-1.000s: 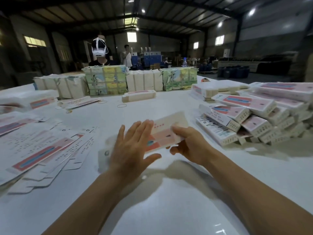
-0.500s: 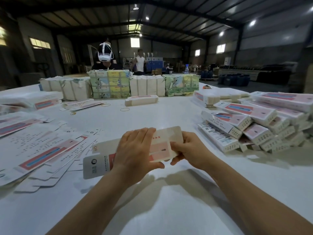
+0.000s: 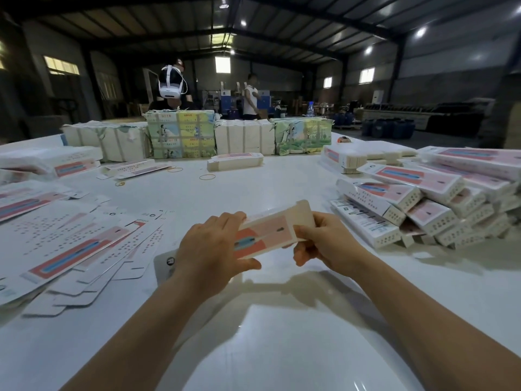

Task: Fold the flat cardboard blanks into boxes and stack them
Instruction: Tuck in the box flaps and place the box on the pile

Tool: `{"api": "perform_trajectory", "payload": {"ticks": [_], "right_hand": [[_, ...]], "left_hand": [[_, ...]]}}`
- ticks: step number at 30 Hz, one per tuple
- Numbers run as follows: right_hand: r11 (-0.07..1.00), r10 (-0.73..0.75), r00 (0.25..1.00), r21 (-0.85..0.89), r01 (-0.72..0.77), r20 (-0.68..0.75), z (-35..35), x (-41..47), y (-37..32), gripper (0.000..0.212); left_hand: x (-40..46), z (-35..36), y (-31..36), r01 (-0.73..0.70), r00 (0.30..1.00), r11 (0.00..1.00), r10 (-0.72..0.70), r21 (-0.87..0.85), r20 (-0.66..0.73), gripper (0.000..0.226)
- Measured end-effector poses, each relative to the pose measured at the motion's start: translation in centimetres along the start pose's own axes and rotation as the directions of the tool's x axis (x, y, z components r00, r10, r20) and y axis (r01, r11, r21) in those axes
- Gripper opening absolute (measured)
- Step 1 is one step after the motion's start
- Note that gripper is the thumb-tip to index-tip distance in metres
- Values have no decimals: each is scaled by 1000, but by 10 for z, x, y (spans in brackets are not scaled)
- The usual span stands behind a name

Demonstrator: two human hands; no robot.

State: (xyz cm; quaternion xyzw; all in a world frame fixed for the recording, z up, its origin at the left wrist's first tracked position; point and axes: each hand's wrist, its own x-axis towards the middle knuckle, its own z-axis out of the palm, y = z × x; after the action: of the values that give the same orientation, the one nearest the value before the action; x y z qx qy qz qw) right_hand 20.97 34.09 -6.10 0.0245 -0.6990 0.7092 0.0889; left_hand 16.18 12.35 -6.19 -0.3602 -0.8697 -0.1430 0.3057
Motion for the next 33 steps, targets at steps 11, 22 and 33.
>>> {"api": "perform_trajectory", "payload": {"ticks": [11,22,33], "right_hand": [[820,-503,782,-487,299,-367,35,-10,6,23],[857,-380,896,-451,249,-228,42,-14,5,56],[878,-344,914,-418,233,-214,48,-14,2,29]], "left_hand": [[4,0,-10,266,963,961,-262,-70,60,56],[-1,3,-8,225,955,971,-203,-86,214,59],[0,8,-2,216,955,974,-198,-61,220,58]]}}
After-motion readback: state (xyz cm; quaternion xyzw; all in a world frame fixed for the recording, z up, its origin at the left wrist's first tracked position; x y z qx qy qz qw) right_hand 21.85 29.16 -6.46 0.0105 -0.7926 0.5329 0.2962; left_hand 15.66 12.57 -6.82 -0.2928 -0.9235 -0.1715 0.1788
